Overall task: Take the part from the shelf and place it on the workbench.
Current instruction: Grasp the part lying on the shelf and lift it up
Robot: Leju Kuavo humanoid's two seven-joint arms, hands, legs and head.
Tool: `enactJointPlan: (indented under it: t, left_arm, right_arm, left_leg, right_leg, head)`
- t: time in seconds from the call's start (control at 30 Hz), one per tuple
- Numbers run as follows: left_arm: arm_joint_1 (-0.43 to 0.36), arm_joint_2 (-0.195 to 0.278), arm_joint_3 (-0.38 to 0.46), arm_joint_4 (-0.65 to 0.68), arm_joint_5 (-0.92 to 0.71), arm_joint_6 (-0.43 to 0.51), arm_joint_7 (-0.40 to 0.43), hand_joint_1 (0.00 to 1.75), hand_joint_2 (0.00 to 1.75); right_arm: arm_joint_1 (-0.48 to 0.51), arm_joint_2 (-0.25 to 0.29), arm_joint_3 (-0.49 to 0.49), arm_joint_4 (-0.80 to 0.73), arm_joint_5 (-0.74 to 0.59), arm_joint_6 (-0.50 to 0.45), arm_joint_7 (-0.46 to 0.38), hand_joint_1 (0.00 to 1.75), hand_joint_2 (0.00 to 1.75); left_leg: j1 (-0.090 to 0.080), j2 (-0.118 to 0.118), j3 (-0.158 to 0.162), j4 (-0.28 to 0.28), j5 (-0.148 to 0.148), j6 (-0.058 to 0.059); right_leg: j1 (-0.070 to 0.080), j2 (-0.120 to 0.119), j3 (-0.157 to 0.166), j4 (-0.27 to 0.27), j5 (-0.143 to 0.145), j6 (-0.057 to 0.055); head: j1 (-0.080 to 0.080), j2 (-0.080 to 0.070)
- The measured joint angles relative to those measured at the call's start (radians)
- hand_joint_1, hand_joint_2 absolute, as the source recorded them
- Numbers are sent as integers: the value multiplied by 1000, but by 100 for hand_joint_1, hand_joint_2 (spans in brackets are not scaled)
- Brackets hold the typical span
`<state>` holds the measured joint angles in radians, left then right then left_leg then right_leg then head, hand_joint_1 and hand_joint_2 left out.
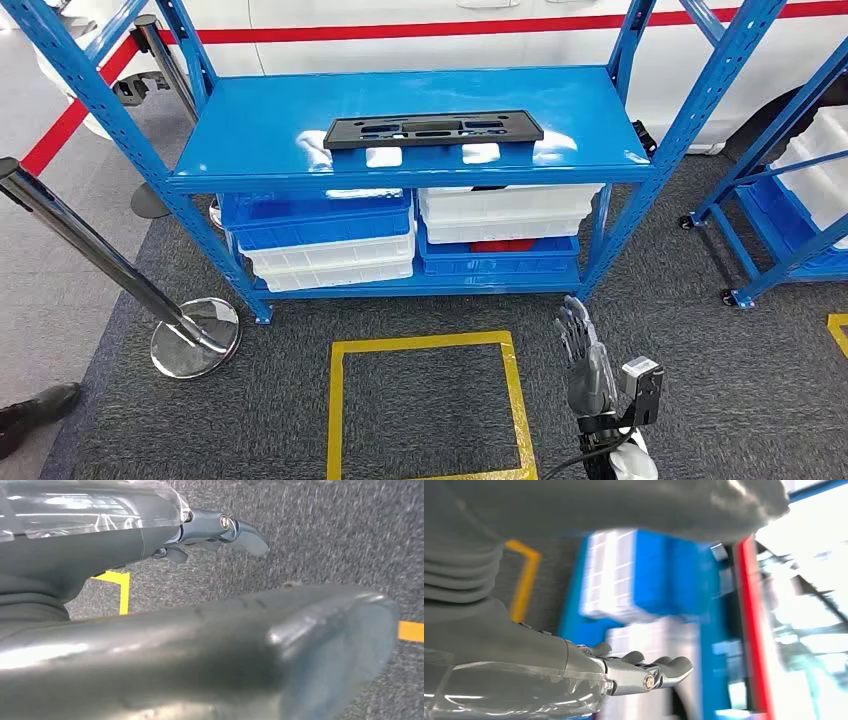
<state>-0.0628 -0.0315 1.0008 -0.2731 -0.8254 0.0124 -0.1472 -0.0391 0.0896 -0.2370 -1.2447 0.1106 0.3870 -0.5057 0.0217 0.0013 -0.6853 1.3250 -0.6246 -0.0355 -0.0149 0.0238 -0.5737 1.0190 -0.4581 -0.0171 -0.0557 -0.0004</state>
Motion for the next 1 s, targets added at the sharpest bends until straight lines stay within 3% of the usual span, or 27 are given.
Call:
enactJointPlan:
  t: [0.07, 0.1, 0.17, 0.2, 0.27, 0.33, 0.4, 0.47, 0.53, 0.57, 0.6, 0.67, 0.73, 0.83, 0.9, 1.0]
  left_arm:
    - [0, -1, 9, 2, -8, 0, 0, 0, 0]
    - [0, -1, 17, 4, -16, 1, 0, 0, 0]
    - [-2, -1, 34, 6, -32, 3, -1, 0, 0]
    - [-3, -1, 42, 7, -39, 4, -1, 0, 0]
    - [-7, -1, 61, 10, -55, 5, -3, 0, 0]
    - [-12, -2, 78, 13, -70, 6, -5, 0, 0]
    - [-18, -4, 94, 17, -86, 6, -8, 0, 0]
    - [-19, -4, 114, 21, -102, 6, -10, 0, 0]
    - [-20, -5, 135, 26, -117, 6, -12, 0, 0]
    - [-21, -5, 145, 29, -124, 6, -13, 0, 0]
    - [-23, -6, 154, 31, -132, 6, -15, 0, 0]
    - [-27, -10, 172, 36, -147, 6, -18, 0, 0]
    - [-30, -13, 189, 39, -158, 4, -21, 0, 0]
    - [-32, -14, 216, 42, -163, -2, -33, 0, 0]
    - [-34, -16, 229, 44, -162, -8, -41, 0, 0]
    - [-34, -18, 242, 47, -162, -15, -45, 0, 0]
  right_arm:
    - [-1, 0, 13, -35, -12, 10, -8, 0, 0]
    - [-2, 0, 24, -67, -23, 19, -15, 0, 0]
    - [-6, 0, 51, -134, -45, 38, -30, 0, 0]
    - [-9, 0, 64, -165, -56, 47, -37, 0, 0]
    - [-12, 0, 91, -230, -78, 66, -52, 0, 0]
    - [-13, 0, 115, -297, -101, 86, -68, 0, 0]
    - [-17, 0, 135, -362, -125, 105, -83, 0, 0]
    - [-23, -1, 161, -424, -149, 124, -98, 0, 0]
    - [-25, -2, 191, -480, -171, 142, -105, 0, 0]
    - [-25, -3, 207, -507, -182, 150, -107, 0, 0]
    - [-26, -5, 222, -534, -193, 158, -108, 0, 0]
    - [-31, -10, 252, -591, -216, 174, -111, 0, 0]
    - [-38, -15, 278, -634, -239, 187, -113, 0, 0]
    - [-44, -30, 316, -679, -263, 187, -116, 0, 0]
    - [-47, -42, 340, -700, -272, 172, -117, 0, 0]
    - [-44, -57, 367, -713, -284, 158, -117, 0, 0]
  left_leg:
    - [0, -1, 5, -23, 28, 3]
    - [0, -3, 19, -60, 60, 7]
    - [-1, -31, 79, -202, 134, 17]
    - [-1, -47, 104, -260, 154, 20]
    - [-5, -64, 124, -308, 162, 24]
    - [-6, -48, 127, -317, 167, 33]
    - [-3, -31, 131, -330, 175, 46]
    - [-4, -13, 132, -335, 178, 54]
    - [-6, 2, 130, -335, 177, 55]
    - [-6, 6, 130, -335, 176, 55]
    - [-6, 9, 131, -334, 176, 54]
    - [-7, 11, 134, -331, 173, 49]
    - [-10, 11, 134, -326, 169, 40]
    - [-11, 13, 132, -324, 166, 24]
    - [-9, 11, 120, -291, 142, 14]
    - [-7, 9, 38, -112, 53, 4]
  right_leg:
    - [1, 9, 1, 1, 0, 0]
    - [2, 18, 2, 1, 0, 0]
    - [3, 36, 3, 2, -1, 2]
    - [4, 45, 2, 3, 0, 6]
    - [1, 62, -4, 3, 3, 18]
    - [-3, 72, -7, 0, 6, 31]
    - [-1, 41, -23, 34, -20, 41]
    - [1, -4, -77, 148, -86, 46]
    - [1, -16, -133, 268, -133, 51]
    - [0, -17, -138, 282, -129, 52]
    - [0, -19, -122, 253, -105, 52]
    - [1, -25, -48, 114, -38, 47]
    - [5, -30, 3, 12, -7, 34]
    - [9, -27, 9, -8, -5, 14]
    - [5, -26, 13, -14, -1, 1]
    - [5, -25, 15, -16, -1, -10]
  head:
    - [0, 0]
    - [0, 0]
    - [0, 0]
    - [0, 0]
    - [0, 0]
    - [0, 0]
    - [0, 0]
    - [0, 0]
    - [0, 0]
    - [0, 0]
    - [0, 0]
    - [0, 0]
    - [0, 0]
    - [0, 0]
    - [0, 0]
    - [0, 0]
